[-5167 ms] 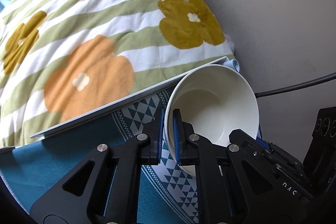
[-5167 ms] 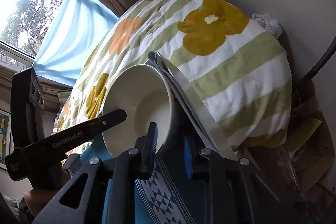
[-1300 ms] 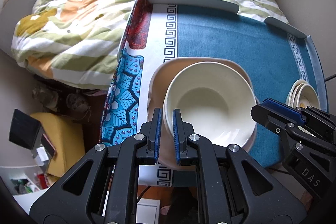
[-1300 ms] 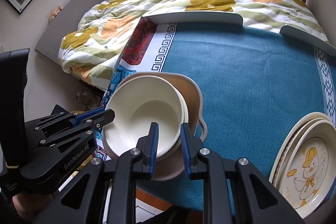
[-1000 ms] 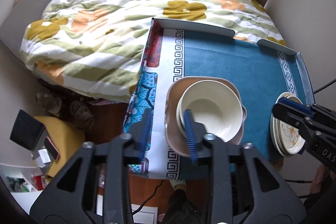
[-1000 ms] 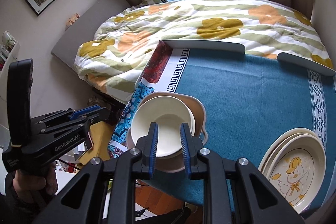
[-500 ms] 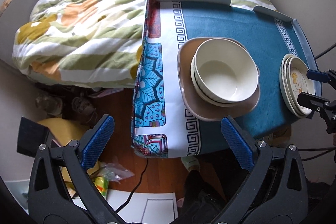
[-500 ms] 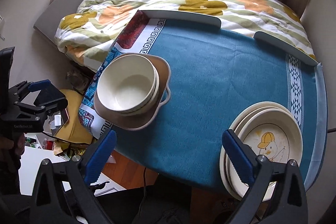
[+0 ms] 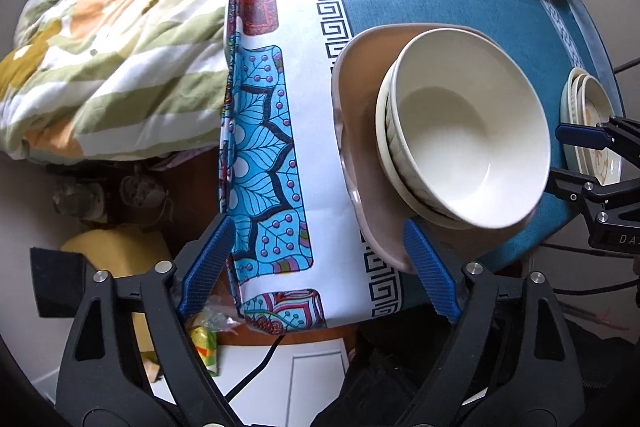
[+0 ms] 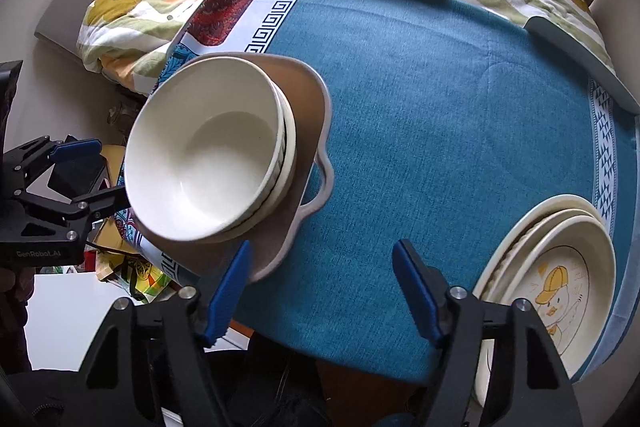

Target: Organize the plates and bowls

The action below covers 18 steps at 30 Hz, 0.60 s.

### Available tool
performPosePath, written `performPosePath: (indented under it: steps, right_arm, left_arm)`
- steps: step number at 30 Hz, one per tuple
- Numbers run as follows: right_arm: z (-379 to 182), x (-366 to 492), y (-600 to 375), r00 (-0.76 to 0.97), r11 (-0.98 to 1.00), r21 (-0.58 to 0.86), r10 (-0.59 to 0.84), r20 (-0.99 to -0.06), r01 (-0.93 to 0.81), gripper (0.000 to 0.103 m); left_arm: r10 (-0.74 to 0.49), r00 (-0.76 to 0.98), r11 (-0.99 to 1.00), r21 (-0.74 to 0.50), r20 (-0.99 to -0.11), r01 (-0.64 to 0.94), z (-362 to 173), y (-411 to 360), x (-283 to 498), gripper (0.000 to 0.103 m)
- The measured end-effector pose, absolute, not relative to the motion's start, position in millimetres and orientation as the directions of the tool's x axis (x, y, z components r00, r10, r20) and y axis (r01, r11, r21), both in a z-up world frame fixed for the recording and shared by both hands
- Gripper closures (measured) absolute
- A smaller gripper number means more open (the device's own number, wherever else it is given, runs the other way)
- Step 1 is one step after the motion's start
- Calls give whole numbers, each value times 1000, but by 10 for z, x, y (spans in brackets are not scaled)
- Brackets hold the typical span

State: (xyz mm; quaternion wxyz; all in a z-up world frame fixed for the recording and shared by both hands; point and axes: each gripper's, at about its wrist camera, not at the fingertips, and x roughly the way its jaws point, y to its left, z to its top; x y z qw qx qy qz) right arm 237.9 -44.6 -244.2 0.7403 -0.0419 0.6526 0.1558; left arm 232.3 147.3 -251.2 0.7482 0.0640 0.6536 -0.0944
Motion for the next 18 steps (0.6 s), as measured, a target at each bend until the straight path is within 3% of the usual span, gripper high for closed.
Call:
performPosePath:
  steps: [4,6,8,13,18]
  right_arm:
    - [-2573,2429,-369,56,948,145,168,-984,-283,55]
    - [-2616,2438,-326,43,944,162,182,-982,-286,62]
    - [-2668,2445,-286,22,941,180,194,-981,-286,70]
    - [-2737,2425,-202,17,932,188,203,-979,-309,83]
    - [-2721,2344,-179,43,919,198,225,-973,-342,87]
  left_arm:
    - [-85,70,962,-64,-994,264,-2695,1399,2405,36]
    - [-109,46,952,-91,-993,292,-2784,1347,2397,57]
    - [-172,18,942,-159,-985,295,-2843,1299,2403,71]
    - [-177,20,919,-158,-984,361,-2910,1130,2353,85]
    - [-184,54,909,-149,-981,390,-2898,1102,2293,85]
